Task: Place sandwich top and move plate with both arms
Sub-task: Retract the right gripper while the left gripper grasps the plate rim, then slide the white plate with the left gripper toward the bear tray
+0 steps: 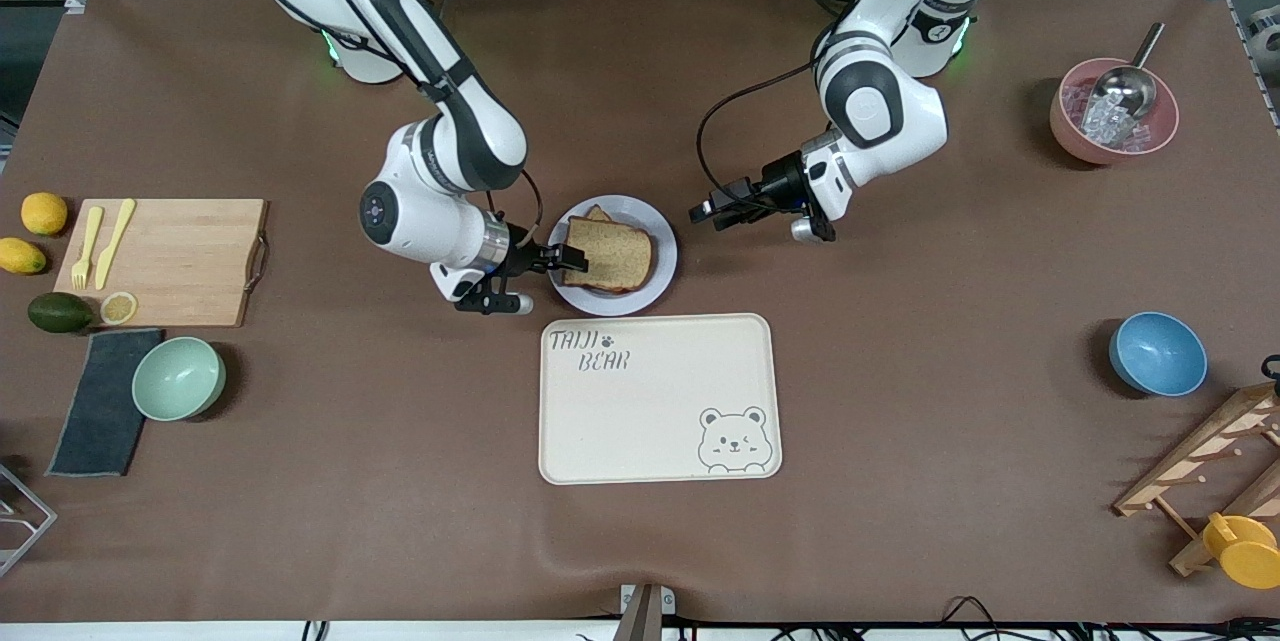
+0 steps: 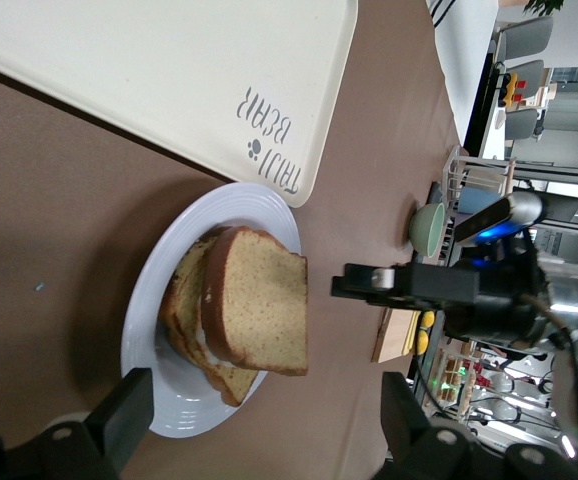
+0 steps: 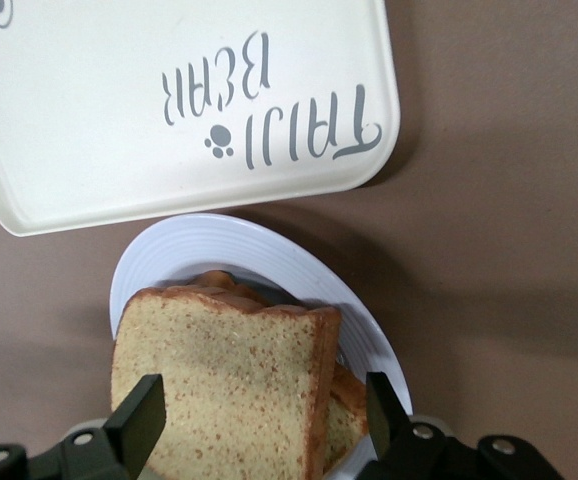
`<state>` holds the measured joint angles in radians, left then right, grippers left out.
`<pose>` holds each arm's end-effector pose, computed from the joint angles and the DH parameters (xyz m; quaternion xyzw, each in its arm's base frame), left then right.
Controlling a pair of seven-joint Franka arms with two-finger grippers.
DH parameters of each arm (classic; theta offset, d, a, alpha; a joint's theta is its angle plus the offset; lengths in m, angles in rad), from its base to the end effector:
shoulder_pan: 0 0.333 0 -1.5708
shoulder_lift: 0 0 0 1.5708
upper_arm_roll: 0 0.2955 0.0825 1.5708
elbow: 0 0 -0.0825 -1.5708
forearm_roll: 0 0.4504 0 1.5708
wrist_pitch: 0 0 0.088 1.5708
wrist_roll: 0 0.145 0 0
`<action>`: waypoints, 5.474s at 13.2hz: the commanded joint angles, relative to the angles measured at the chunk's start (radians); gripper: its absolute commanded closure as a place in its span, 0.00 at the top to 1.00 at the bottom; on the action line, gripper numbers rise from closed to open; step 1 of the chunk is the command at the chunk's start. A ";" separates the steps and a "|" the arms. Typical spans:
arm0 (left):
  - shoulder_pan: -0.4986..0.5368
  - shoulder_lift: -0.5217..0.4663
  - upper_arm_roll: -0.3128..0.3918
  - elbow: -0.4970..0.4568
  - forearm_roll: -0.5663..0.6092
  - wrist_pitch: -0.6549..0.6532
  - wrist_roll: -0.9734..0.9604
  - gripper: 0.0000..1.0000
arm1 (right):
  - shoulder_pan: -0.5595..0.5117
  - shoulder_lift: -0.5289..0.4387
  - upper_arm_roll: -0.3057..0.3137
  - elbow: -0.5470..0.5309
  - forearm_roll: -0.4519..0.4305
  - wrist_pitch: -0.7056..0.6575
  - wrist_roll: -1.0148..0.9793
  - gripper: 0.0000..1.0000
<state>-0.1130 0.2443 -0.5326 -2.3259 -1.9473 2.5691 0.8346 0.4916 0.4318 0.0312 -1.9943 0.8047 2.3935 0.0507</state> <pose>0.4387 -0.3558 0.1442 0.8559 0.1536 0.0164 0.4935 0.5484 0.3452 0.1406 -0.9608 0.0697 0.0915 0.2521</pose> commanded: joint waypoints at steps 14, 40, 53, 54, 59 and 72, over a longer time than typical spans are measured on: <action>-0.008 0.312 -0.006 0.131 -0.237 0.008 0.546 0.78 | -0.157 -0.096 -0.206 0.095 -0.223 -0.208 -0.020 1.00; -0.031 0.399 -0.010 0.217 -0.236 0.000 0.684 0.00 | -0.554 -0.404 -0.166 0.486 -0.667 -0.958 -0.382 1.00; -0.001 0.305 -0.017 0.220 -0.248 -0.038 0.683 0.00 | -0.574 -0.404 -0.013 0.516 -0.773 -0.852 -0.224 1.00; 0.016 0.294 -0.032 0.220 -0.248 -0.038 0.681 0.00 | -0.573 -0.404 -0.013 0.516 -0.773 -0.852 -0.224 1.00; 0.165 0.286 -0.167 0.227 -0.248 -0.038 0.658 0.00 | -0.574 -0.398 -0.017 0.516 -0.773 -0.853 -0.224 1.00; 0.217 0.282 -0.175 0.347 -0.246 -0.036 0.497 0.00 | -0.574 -0.393 -0.017 0.506 -0.765 -0.859 -0.216 1.00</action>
<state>0.0861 0.5480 -0.6919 -1.9821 -2.1575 2.5458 1.3421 -0.0599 0.0422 -0.0052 -1.4829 0.0514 1.5422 -0.1829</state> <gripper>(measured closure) 0.952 0.000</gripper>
